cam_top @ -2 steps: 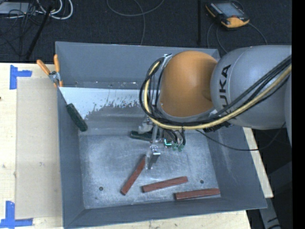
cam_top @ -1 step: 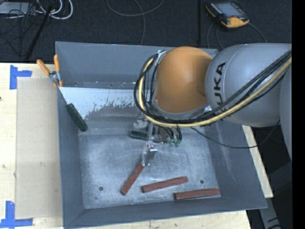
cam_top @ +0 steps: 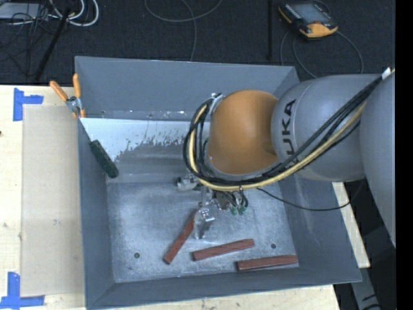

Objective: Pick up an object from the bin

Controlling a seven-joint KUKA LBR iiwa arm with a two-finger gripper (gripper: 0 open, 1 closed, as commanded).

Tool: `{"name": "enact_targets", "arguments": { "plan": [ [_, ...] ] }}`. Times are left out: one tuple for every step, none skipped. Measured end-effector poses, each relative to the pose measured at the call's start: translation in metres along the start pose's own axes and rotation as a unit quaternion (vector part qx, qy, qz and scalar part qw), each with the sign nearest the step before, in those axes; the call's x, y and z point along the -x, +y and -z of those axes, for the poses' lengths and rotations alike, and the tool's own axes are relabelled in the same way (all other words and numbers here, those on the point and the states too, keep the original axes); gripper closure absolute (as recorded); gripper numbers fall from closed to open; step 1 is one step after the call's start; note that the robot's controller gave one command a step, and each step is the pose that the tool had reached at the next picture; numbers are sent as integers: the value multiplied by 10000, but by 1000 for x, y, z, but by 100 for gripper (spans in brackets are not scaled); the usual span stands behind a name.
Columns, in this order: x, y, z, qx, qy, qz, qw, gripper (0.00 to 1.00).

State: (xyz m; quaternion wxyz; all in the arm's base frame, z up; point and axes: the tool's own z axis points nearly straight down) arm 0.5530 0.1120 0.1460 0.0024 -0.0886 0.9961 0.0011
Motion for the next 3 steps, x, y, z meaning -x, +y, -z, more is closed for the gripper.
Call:
{"name": "enact_targets", "arguments": {
  "plan": [
    [-32, -18, -67, -3, 29, 382, 9993, 100],
    [-32, -18, -67, -2, 29, 380, 9993, 100],
    [-22, -27, 61, -5, 23, 429, 9991, 100]
  ]
}}
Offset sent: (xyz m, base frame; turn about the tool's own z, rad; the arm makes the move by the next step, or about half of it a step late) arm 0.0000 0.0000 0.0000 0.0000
